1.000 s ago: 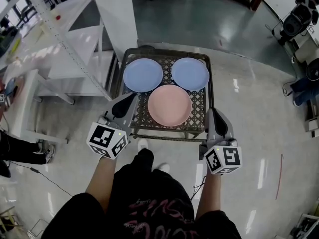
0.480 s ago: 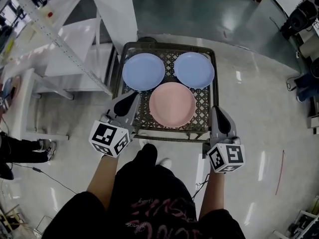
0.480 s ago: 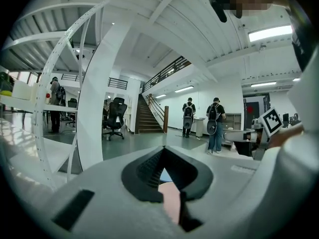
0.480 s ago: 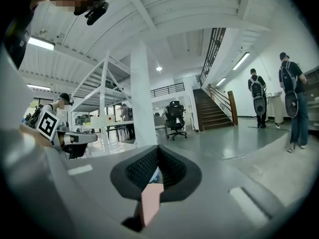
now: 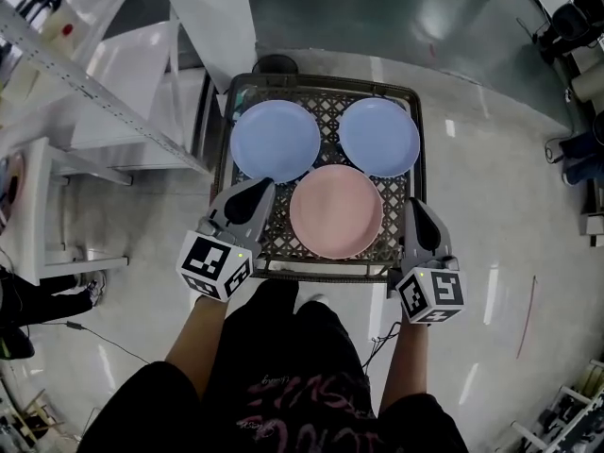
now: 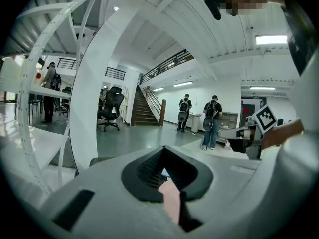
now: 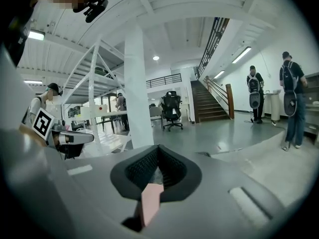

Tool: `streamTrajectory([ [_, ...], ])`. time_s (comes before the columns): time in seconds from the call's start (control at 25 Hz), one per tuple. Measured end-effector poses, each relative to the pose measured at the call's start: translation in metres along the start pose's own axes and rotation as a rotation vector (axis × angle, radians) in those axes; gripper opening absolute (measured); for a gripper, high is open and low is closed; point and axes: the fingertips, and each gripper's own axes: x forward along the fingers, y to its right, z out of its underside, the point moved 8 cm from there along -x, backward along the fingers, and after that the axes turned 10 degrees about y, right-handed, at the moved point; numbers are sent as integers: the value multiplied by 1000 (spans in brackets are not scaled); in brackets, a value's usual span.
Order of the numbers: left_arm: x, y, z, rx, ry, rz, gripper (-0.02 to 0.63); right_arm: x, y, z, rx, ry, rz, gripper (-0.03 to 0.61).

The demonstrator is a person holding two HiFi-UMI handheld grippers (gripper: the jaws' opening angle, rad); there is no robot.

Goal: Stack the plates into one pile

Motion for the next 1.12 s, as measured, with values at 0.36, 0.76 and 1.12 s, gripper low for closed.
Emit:
streamTrajectory([
  [0.36, 21, -21, 38, -13, -123, 4, -2, 26, 21, 46, 74, -138, 46, 46],
  [0.76, 44, -16, 123, -52, -325, -52, 94, 35, 56, 129, 140, -348, 28, 143],
  [1.12, 64, -19, 201, -98, -491, -128, 187, 35, 77, 205, 187, -522, 72, 195],
])
